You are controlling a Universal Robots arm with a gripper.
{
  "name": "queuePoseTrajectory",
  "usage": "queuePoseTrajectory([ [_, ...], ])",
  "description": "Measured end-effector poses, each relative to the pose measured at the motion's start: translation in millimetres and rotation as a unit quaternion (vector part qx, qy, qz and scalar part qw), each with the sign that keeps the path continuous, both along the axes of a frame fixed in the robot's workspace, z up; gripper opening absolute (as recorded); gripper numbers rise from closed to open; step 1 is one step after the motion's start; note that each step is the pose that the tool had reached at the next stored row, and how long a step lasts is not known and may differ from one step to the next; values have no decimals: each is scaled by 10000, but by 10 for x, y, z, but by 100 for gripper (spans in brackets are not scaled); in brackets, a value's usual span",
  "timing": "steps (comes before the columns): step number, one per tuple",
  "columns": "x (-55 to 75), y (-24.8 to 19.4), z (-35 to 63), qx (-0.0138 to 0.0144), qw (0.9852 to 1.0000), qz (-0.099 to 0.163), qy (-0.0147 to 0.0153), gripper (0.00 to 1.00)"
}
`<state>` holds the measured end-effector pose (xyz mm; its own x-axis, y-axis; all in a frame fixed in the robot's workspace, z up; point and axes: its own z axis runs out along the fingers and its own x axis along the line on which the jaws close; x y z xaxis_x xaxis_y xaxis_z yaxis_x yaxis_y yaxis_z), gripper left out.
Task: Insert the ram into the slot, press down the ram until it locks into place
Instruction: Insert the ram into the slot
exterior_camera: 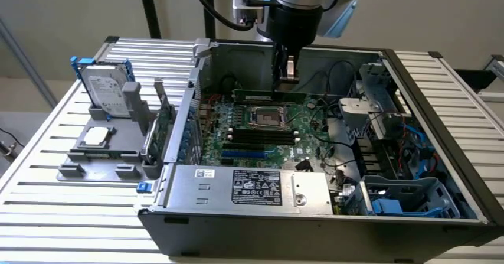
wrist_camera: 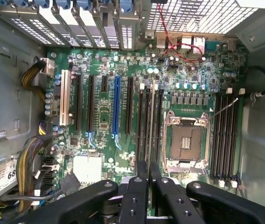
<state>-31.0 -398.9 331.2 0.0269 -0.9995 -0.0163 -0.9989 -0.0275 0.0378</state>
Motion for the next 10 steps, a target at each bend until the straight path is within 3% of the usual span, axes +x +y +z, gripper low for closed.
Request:
queuePoseTrajectory([
  [10,0,0,-183,0,10000,-1,0,13],
])
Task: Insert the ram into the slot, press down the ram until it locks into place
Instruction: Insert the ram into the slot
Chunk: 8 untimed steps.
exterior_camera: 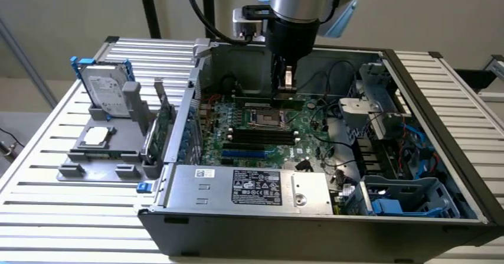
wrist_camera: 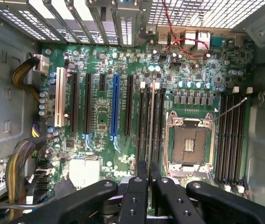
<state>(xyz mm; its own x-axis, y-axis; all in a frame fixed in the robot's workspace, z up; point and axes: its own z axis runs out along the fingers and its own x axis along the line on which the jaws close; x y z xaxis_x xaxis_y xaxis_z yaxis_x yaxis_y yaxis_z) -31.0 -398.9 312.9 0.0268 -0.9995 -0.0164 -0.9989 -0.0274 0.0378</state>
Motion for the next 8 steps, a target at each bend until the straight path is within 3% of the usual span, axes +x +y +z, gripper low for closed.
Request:
queuePoseTrajectory([
  [8,0,0,-145,0,10000,0,0,13],
])
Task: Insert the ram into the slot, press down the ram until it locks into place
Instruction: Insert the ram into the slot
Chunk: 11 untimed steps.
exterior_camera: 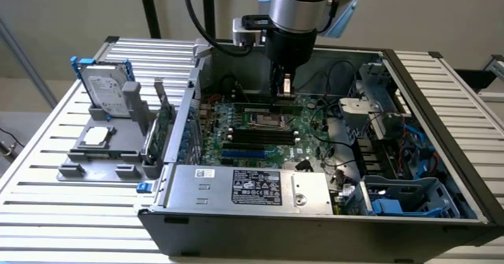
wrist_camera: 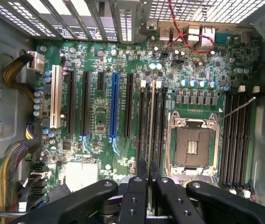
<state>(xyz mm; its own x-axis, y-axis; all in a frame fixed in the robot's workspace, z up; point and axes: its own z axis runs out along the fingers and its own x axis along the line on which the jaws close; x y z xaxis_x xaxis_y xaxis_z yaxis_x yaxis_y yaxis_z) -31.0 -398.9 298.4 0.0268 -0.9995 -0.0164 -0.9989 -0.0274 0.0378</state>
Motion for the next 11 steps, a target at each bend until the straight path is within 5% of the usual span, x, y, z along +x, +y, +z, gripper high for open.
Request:
queuePoseTrajectory([
  [11,-1,-1,-200,0,10000,0,0,13],
])
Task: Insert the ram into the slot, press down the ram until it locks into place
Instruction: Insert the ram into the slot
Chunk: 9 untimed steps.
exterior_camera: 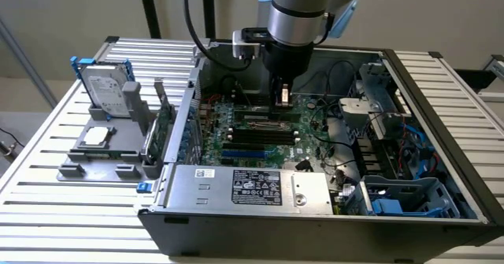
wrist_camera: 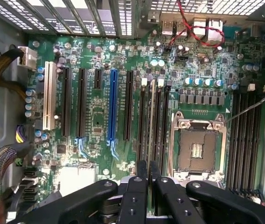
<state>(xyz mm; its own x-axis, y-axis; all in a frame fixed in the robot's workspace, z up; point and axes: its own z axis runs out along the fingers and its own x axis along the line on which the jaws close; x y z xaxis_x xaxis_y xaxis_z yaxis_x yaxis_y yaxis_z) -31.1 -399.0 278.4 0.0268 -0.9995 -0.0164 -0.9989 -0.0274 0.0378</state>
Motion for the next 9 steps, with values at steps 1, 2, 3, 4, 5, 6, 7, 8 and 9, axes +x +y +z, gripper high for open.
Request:
queuePoseTrajectory([
  [1,-1,0,-18,0,10000,0,0,13],
  [2,-2,0,-37,0,10000,0,0,13],
  [3,-3,0,-55,0,10000,0,0,13],
  [4,-4,-1,-73,0,10000,-1,0,13],
  [5,-6,-1,-91,0,10000,-1,0,13],
  [6,-7,-1,-110,0,10000,-2,0,13],
  [7,-9,-1,-127,0,10000,-4,0,13],
  [8,-15,-3,-209,0,10000,-19,0,13],
  [9,-15,-10,-317,0,10000,-45,1,13],
])
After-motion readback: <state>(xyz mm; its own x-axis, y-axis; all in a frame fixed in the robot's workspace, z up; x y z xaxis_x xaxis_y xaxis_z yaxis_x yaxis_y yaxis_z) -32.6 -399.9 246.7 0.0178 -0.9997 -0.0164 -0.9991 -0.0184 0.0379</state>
